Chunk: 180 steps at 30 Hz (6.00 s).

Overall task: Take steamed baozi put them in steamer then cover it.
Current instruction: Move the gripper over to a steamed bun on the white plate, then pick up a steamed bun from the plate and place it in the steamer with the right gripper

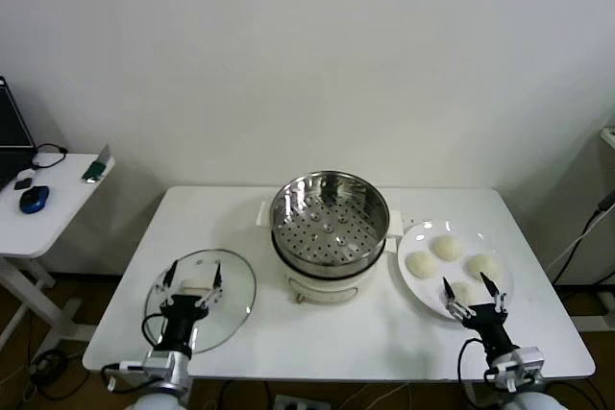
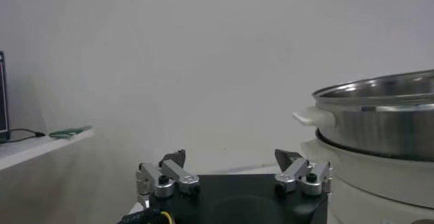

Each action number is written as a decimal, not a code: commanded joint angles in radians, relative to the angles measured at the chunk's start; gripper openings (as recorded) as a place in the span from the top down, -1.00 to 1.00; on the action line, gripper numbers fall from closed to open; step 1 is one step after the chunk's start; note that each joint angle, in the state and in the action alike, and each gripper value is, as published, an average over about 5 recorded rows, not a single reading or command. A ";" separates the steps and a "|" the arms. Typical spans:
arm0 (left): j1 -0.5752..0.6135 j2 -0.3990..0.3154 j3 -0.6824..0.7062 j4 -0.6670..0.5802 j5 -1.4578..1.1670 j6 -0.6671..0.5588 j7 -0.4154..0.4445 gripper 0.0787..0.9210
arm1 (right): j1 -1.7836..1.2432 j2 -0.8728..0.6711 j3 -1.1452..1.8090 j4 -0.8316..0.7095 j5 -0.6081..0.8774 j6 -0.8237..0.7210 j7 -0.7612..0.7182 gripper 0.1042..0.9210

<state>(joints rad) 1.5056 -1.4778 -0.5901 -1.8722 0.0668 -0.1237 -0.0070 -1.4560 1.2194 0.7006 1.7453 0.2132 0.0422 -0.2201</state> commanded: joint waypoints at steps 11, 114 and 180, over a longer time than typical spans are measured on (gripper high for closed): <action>0.010 0.021 0.019 -0.027 -0.004 0.000 -0.003 -0.77 | 0.487 -0.696 -0.254 -0.325 -0.145 -0.162 -0.701 -0.76; 0.038 0.080 -0.016 -0.058 -0.023 0.052 -0.045 -0.77 | 2.048 -0.202 -1.845 -0.956 -0.298 0.272 -1.051 -0.41; 0.088 0.077 -0.025 -0.093 -0.020 0.053 -0.067 -0.77 | 1.883 0.116 -1.722 -0.761 -0.807 0.590 -0.981 -0.76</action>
<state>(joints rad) 1.5919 -1.4013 -0.6146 -1.9636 0.0215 -0.0617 -0.0734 0.3490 1.3871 -1.0067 0.9153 -0.7039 0.6454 -1.1624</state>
